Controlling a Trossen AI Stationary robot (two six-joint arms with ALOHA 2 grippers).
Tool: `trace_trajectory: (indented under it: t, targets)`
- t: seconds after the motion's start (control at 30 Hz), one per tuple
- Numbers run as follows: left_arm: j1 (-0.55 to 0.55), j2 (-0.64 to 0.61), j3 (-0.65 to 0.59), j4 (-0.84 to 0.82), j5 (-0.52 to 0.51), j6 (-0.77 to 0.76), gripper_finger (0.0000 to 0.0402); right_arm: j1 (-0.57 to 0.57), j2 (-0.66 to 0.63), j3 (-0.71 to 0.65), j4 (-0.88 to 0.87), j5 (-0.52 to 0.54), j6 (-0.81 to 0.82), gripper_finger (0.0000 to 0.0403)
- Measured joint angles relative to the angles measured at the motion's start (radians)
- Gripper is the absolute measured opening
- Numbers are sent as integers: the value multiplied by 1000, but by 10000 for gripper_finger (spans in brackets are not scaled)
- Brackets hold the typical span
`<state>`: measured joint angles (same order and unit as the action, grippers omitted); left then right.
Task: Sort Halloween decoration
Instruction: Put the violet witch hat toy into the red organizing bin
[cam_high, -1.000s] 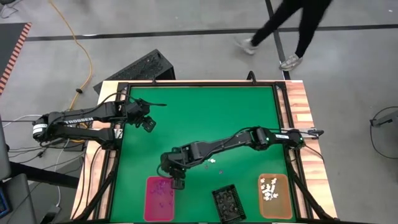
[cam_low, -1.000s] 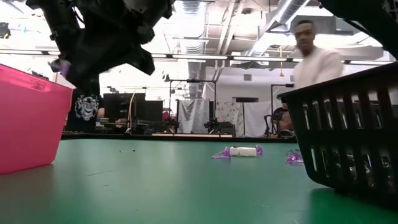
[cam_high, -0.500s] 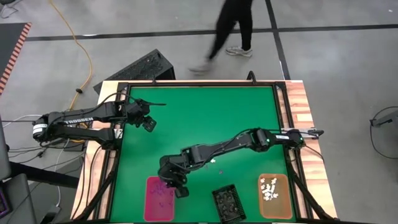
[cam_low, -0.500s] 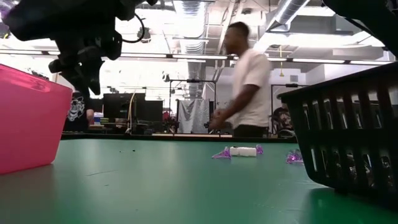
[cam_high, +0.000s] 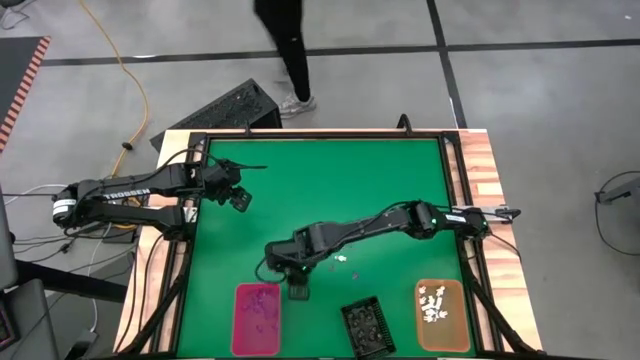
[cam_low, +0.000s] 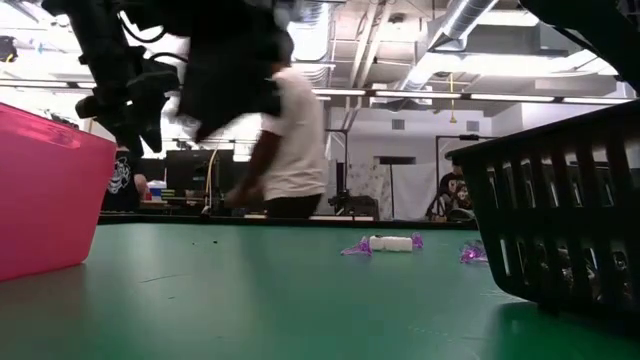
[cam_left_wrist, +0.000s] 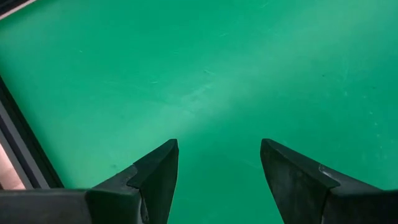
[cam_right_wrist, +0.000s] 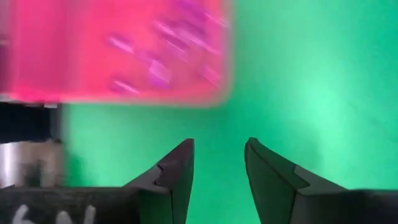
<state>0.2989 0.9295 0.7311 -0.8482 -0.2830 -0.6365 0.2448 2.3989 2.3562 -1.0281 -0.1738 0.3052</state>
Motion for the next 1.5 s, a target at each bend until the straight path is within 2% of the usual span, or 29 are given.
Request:
trace_trajectory:
  t: [0.2,0.33,0.43,0.57,0.63,0.73,0.83,1.07,1.2,1.4,1.5]
  targets:
    - [0,0,0,0,57,27,219,6,-97,-28,-302,33,9,156]
    - [0,0,0,0,96,51,219,20,-220,-158,-405,151,72,158]
    - [0,0,0,0,95,53,219,17,-362,-356,-345,221,230,162]
    - [0,0,0,1,88,69,219,-8,-548,-672,-218,227,535,164]
    - [0,0,0,1,88,75,219,-25,-599,-803,-104,222,647,165]
    - [0,0,0,1,87,68,219,-49,-615,-934,96,204,721,165]
    - [0,0,0,1,87,67,219,-69,-586,-972,180,203,751,164]
    - [0,0,0,1,86,68,219,-124,-490,-975,170,221,736,164]
    - [0,0,0,1,86,67,219,-140,-444,-975,165,198,718,164]
    - [0,0,0,1,84,69,219,-130,-431,-974,152,159,713,161]
    - [0,0,0,1,66,71,219,-129,-431,-974,137,160,723,143]
